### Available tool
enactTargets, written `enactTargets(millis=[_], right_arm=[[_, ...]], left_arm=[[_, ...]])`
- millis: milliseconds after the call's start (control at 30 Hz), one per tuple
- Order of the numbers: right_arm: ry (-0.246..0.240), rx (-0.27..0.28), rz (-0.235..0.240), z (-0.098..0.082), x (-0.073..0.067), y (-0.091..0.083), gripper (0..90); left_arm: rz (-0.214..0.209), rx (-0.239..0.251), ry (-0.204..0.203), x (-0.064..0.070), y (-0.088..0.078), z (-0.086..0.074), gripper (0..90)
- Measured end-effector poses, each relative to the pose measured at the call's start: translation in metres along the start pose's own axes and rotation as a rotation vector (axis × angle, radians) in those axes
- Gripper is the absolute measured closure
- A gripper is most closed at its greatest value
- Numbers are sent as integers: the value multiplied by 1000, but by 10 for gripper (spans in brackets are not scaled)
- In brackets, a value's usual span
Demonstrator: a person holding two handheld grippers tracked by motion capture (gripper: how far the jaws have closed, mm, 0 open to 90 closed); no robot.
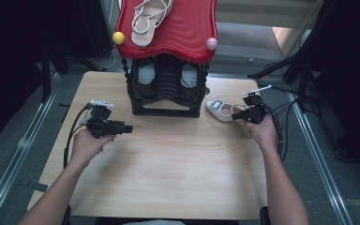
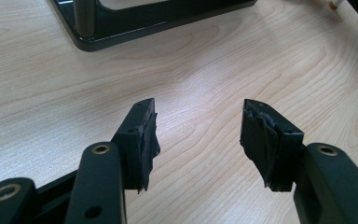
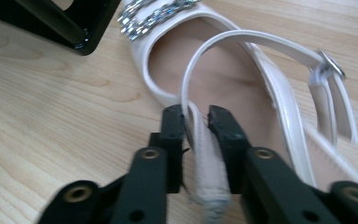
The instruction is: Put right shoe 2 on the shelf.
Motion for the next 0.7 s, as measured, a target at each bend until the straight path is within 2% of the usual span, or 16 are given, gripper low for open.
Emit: enactTargets(millis=[100,200,267,433,533,700], right_arm=[[-10,5,13,-1,-5,0,833],[-22,15,-4,-3,-9,-1,842],[-13,28,-12,-5,-10,-3,849],[-12,59,-3,-12,-17,-16,867],[-12,60,22,-21,-28,-22,869],[-66,67,18,-36,-47,-29,871]], left_arm=[[-1,-1,-2,0,1,0,457],[-1,-4,0,0,1,-1,457],[0,-4,0,0,1,-1,457],[-6,-2,-6,0,2,-1,457],[-10,-4,-7,1,3,-1,457],[-13,-4,-1,2,4,-1,456]])
Point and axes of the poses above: each handheld gripper's, and its own axes: y roughly forward along the jaws, z roughly out of its top, x roughly to its right, the point moved 7 cm from there along y, roughly forward along the jaws, and after that the axes turned 10 degrees about -z, right-handed, at the moved point
